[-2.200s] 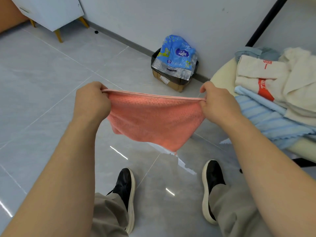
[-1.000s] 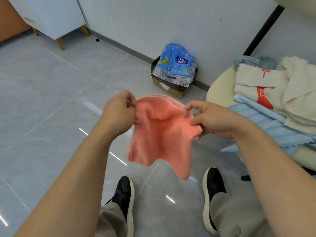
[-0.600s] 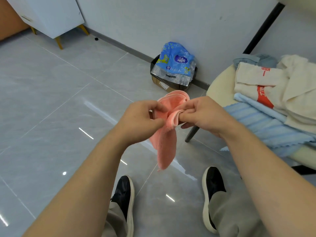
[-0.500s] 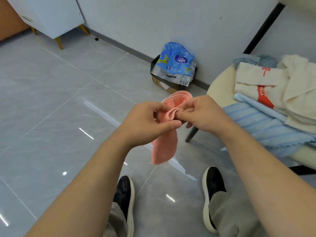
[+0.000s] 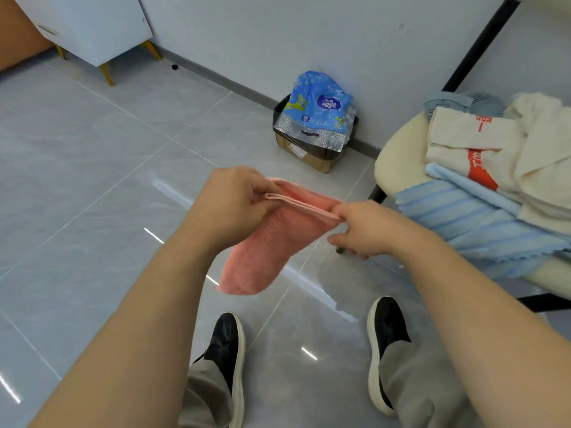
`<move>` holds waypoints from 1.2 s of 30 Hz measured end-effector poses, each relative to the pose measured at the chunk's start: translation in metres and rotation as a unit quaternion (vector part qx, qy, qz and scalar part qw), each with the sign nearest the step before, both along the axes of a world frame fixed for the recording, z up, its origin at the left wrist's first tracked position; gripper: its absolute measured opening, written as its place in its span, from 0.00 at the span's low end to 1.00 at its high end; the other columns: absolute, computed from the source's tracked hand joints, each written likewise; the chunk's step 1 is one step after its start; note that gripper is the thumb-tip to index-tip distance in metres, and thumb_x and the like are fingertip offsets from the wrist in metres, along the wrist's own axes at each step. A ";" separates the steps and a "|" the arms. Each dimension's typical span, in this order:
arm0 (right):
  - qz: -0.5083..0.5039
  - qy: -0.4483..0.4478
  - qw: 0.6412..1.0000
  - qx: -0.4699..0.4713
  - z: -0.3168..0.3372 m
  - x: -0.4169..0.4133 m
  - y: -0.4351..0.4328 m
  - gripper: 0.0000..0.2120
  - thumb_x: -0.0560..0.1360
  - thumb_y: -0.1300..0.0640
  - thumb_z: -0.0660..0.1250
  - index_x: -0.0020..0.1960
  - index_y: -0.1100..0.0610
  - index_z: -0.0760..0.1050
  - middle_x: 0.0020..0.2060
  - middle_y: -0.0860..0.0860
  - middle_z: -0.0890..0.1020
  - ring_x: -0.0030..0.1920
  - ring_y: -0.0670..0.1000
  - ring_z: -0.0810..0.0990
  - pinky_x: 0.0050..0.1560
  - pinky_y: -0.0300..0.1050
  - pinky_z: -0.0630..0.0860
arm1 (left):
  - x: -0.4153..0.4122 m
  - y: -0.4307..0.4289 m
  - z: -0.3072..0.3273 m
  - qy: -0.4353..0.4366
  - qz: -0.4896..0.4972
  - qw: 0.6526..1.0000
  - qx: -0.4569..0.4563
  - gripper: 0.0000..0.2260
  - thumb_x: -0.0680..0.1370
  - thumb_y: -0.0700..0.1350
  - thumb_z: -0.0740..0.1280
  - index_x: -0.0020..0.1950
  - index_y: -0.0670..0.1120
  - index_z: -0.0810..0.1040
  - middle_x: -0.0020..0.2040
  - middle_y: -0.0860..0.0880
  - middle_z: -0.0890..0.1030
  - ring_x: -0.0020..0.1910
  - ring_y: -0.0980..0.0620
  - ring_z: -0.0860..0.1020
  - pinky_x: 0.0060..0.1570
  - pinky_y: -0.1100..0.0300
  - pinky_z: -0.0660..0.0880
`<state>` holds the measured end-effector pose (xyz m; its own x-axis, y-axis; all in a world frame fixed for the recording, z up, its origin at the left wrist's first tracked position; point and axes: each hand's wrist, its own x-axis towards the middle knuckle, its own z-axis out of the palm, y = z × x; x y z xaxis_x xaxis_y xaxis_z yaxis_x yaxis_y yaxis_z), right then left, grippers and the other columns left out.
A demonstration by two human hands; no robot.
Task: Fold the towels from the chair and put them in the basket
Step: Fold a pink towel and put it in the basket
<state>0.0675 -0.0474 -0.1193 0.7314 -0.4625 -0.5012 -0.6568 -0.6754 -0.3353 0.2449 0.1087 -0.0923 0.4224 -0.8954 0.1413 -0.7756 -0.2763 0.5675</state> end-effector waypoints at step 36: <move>-0.142 -0.050 0.985 -0.080 -0.010 0.008 -0.010 0.10 0.72 0.52 0.66 0.52 0.45 0.79 0.40 0.44 0.80 0.38 0.50 0.80 0.43 0.45 0.80 | -0.023 -0.009 -0.006 -0.021 -0.042 0.994 0.099 0.08 0.73 0.39 0.68 0.45 0.49 0.85 0.39 0.52 0.78 0.43 0.49 0.77 0.44 0.55 0.75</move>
<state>0.0751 -0.0575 -0.1291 0.6036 -0.7222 -0.3379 -0.7957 -0.5190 -0.3122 0.2221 0.1001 -0.0982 0.3420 -0.9394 -0.0250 -0.8227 -0.3122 0.4751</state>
